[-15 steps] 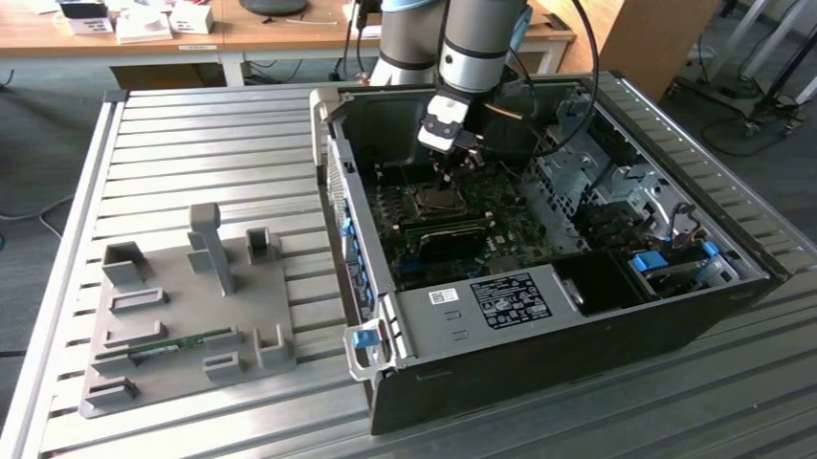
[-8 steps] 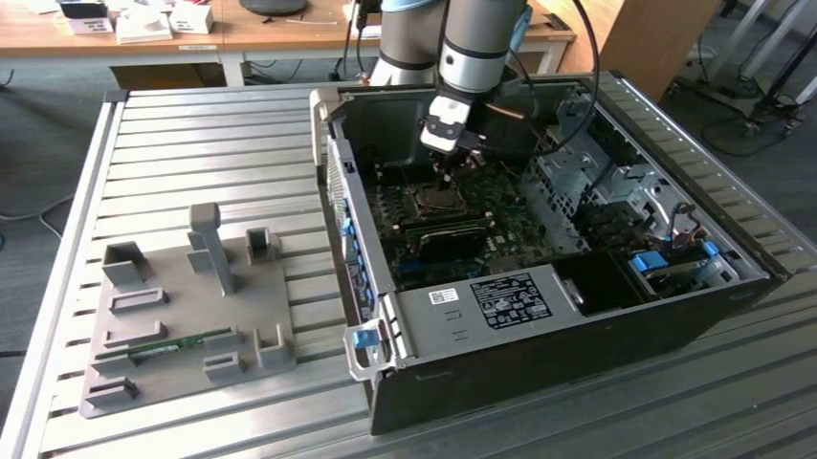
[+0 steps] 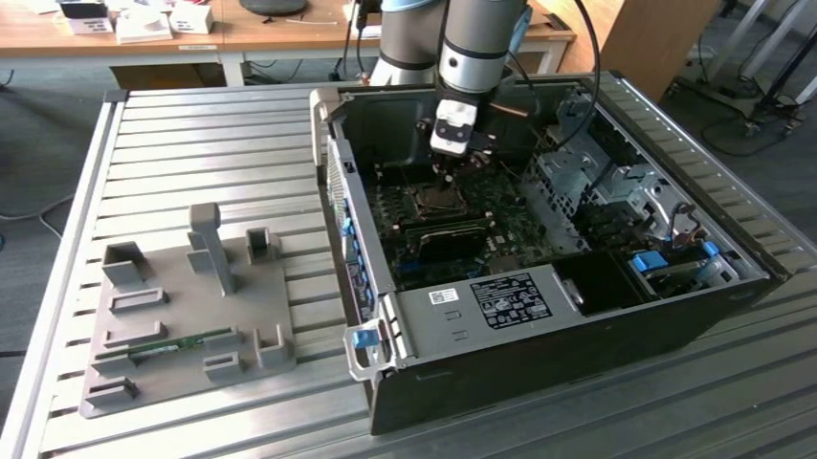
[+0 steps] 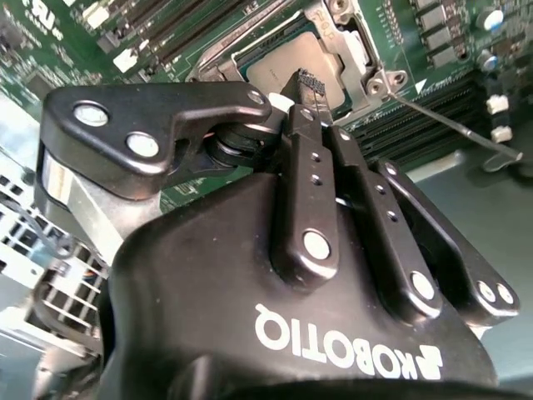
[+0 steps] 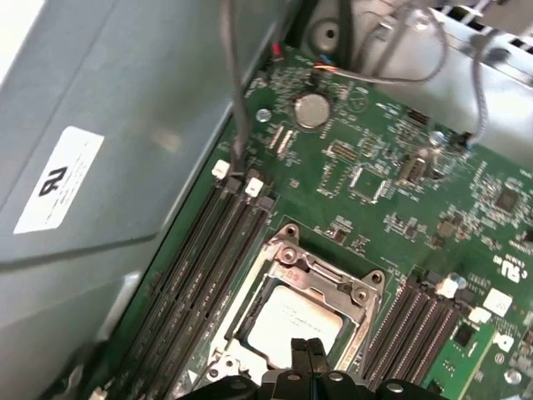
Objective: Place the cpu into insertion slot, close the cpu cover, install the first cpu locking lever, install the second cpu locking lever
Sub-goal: 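Close the cpu cover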
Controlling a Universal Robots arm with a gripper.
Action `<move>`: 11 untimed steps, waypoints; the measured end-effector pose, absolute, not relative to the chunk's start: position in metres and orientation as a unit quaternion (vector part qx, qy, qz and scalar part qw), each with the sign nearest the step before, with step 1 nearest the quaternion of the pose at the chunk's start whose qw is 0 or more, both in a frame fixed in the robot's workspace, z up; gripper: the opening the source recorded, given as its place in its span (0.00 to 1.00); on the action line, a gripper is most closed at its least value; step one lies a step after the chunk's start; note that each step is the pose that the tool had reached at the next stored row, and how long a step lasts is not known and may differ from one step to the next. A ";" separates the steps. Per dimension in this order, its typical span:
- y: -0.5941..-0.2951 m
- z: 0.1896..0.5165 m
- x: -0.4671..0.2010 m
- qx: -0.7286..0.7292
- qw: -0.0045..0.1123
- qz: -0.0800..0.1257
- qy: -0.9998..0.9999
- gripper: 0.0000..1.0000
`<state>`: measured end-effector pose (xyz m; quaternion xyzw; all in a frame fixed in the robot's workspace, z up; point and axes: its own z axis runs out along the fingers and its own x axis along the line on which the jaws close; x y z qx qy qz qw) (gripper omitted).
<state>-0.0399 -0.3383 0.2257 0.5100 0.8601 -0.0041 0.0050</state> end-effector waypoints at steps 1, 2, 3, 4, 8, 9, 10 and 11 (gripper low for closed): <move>-0.338 0.226 -0.040 0.503 0.005 -0.004 0.864 0.11; -0.338 0.226 -0.040 0.497 0.005 -0.004 0.868 0.11; -0.338 0.226 -0.040 0.495 0.005 -0.004 0.869 0.11; -0.338 0.226 -0.040 0.495 0.005 -0.004 0.869 0.11; -0.338 0.226 -0.040 0.495 0.005 -0.004 0.869 0.11; -0.338 0.226 -0.040 0.495 0.005 -0.004 0.869 0.11; -0.338 0.226 -0.040 0.495 0.005 -0.004 0.869 0.11; -0.338 0.226 -0.040 0.495 0.005 -0.004 0.869 0.11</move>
